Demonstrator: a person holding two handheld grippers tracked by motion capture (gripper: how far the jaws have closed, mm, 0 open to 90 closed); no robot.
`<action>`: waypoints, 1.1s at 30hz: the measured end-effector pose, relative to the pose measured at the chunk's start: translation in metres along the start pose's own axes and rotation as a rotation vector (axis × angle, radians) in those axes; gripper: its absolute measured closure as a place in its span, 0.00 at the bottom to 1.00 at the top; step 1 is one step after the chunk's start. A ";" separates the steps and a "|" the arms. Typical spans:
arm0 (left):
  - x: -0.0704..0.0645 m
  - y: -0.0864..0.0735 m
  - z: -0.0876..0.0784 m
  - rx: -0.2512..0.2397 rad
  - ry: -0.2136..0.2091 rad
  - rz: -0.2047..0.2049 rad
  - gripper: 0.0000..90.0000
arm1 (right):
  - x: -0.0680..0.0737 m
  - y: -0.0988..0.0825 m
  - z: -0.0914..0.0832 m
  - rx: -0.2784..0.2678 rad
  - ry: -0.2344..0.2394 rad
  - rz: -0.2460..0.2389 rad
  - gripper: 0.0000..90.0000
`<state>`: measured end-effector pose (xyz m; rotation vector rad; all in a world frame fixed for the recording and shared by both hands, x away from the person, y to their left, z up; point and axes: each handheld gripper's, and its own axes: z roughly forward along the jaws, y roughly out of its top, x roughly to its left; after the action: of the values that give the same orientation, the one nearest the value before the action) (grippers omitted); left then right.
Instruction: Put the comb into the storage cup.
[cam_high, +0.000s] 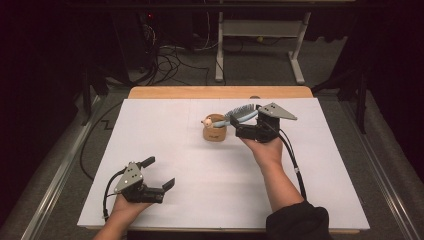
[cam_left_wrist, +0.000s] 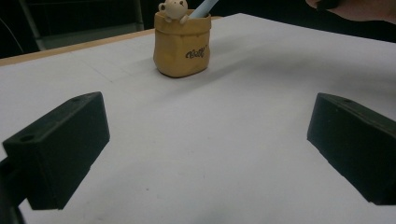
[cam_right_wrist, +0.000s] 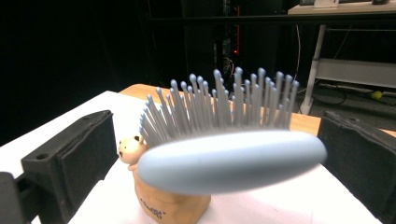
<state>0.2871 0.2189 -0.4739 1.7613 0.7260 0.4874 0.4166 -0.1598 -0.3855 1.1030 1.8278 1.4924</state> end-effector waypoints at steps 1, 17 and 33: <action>0.000 0.000 0.000 0.000 0.000 0.000 0.00 | 0.000 0.000 -0.001 0.001 0.001 0.001 0.00; 0.003 0.000 -0.001 0.000 0.008 -0.008 0.00 | 0.000 -0.027 -0.022 0.043 0.032 -0.040 0.00; 0.006 0.000 -0.004 -0.002 0.016 -0.022 0.00 | -0.007 -0.079 -0.061 0.091 0.031 -0.058 0.00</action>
<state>0.2891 0.2261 -0.4727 1.7475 0.7554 0.4874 0.3507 -0.2029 -0.4475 1.0659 1.9492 1.4127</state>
